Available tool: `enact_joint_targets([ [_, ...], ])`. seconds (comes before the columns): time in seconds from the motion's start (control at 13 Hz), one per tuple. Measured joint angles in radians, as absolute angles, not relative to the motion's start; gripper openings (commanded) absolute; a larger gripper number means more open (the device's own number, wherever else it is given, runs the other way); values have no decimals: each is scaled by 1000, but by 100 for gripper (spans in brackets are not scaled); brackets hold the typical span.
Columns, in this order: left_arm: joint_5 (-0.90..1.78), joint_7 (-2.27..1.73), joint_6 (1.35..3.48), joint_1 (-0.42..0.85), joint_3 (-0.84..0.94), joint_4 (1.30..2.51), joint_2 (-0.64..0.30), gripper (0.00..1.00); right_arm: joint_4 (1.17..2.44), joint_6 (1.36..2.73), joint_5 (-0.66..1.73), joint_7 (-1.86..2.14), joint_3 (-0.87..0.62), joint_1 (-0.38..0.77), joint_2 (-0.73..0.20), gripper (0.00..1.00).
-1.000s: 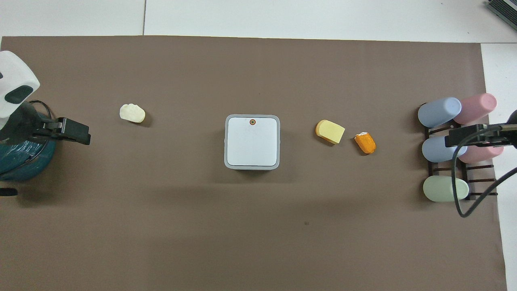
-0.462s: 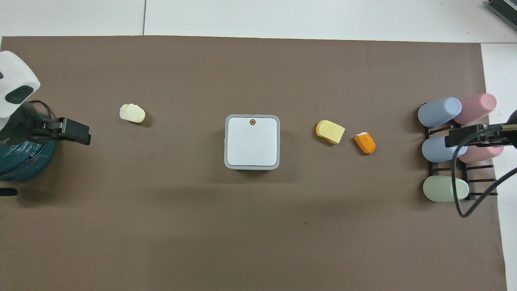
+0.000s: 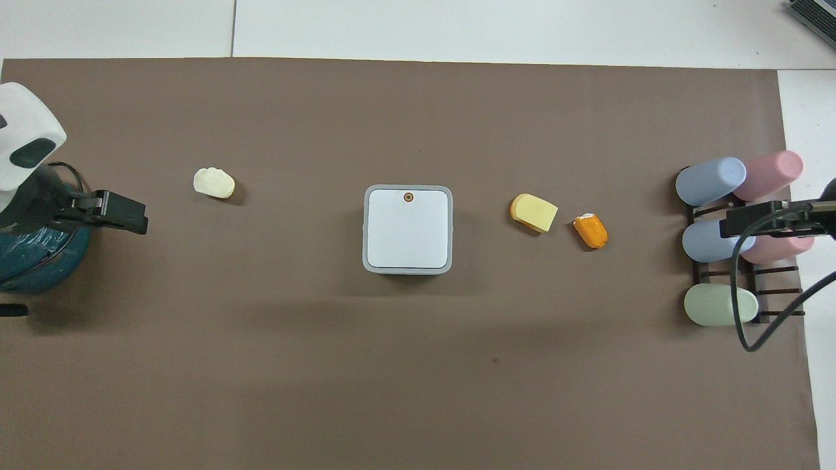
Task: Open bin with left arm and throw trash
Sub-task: 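Reach the left gripper to the lid of the white bin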
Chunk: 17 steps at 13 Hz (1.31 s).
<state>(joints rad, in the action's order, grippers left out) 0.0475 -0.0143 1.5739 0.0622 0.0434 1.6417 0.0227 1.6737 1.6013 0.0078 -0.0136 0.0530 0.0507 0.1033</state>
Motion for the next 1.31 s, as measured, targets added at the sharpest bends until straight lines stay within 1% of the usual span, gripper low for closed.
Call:
enact_joint_targets([
  [0.77, 47, -14, 1574, 70, 47, 1642, 23, 100, 1684, 1601, 8, -12, 53, 51, 105, 100],
  [0.85, 47, -14, 1574, 70, 47, 1642, 23, 94, 1685, 1601, 8, -11, 53, 51, 105, 100],
  [0.92, 47, -14, 1574, 70, 47, 1642, 23, 73, 1686, 1601, 8, -11, 53, 51, 105, 100],
  [1.0, 47, -16, 1574, 70, 47, 1643, 23, 56, 1687, 1601, 8, -11, 53, 51, 105, 100],
  [1.08, 47, -27, 1574, 71, 47, 1644, 23, 42, 1687, 1601, 8, -11, 53, 51, 105, 100],
  [1.15, 48, -52, 1574, 75, 48, 1647, 23, 34, 1687, 1601, 8, -11, 53, 51, 106, 100],
  [1.23, 48, -91, 1576, 85, 49, 1656, 26, 21, 1688, 1601, 8, -11, 53, 51, 106, 100],
  [1.31, 48, -136, 1581, 103, 50, 1669, 30, 11, 1688, 1601, 8, -11, 53, 51, 106, 100],
])
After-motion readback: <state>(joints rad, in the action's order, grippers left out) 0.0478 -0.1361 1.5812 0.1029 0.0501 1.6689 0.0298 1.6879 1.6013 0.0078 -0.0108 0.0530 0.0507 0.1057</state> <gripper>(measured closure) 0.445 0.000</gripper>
